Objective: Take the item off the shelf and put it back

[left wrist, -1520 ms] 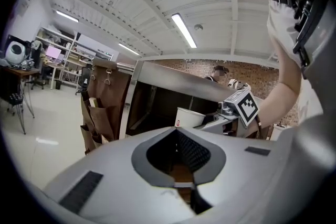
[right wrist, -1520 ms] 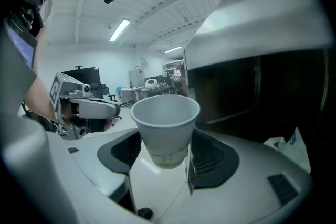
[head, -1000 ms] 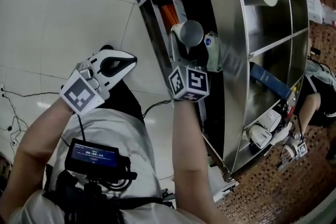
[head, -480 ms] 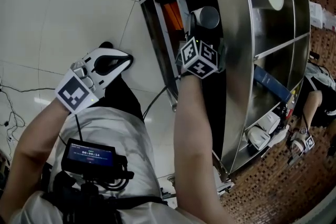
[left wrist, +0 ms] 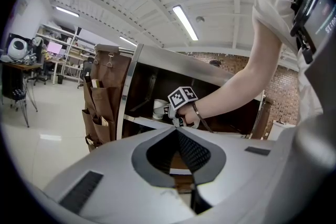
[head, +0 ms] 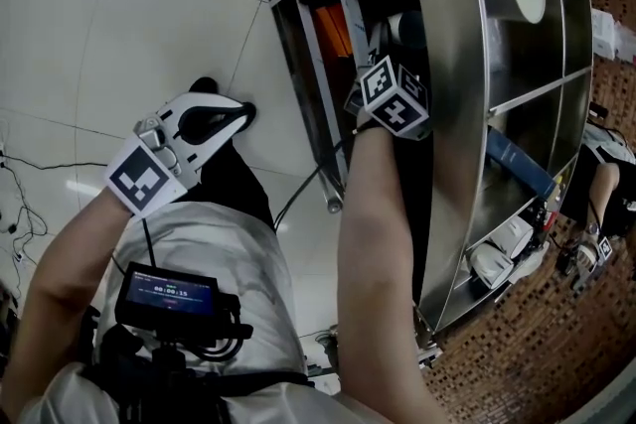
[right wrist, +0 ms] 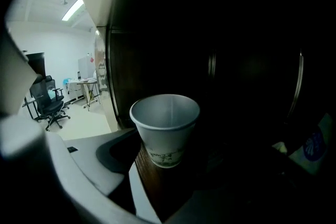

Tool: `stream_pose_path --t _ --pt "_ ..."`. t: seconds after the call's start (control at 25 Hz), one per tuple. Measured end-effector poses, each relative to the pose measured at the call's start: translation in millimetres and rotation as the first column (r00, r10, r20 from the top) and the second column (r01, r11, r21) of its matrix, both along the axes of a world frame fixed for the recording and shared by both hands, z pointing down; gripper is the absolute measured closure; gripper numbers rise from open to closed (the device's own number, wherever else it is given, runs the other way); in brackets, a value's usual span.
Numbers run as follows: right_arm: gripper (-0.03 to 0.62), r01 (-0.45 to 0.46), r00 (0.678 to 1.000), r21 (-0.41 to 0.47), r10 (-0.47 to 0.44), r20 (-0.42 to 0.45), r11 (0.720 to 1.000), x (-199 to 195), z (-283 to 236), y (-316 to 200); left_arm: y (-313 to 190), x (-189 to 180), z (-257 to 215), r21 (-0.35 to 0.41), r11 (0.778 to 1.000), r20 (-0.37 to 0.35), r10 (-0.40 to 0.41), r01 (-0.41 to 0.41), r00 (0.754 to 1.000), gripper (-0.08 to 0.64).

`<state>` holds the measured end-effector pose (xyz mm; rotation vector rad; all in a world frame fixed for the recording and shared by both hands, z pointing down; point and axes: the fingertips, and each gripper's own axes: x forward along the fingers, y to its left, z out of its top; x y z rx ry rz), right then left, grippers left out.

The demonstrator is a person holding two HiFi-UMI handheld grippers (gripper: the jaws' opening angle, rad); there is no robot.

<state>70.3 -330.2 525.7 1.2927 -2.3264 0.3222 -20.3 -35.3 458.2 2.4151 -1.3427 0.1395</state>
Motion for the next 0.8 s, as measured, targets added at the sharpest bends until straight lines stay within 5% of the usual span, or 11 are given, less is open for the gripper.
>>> stream_pose_path --t 0.24,0.44,0.8 --pt "0.273 -0.010 1.000 0.019 0.010 0.012 1.000 -1 -2 -2 2 0 1 -0.010 1.000 0.000 0.000 0.000 1.000 0.558" --pt "0.178 -0.006 1.000 0.052 0.007 -0.019 0.999 1 -4 -2 -2 -1 1 -0.004 1.000 0.001 0.006 -0.006 1.000 0.558" --pt "0.167 -0.040 0.999 0.028 0.041 -0.023 0.999 11 -1 5 -5 6 0 -0.005 1.000 -0.017 0.018 -0.018 1.000 0.558"
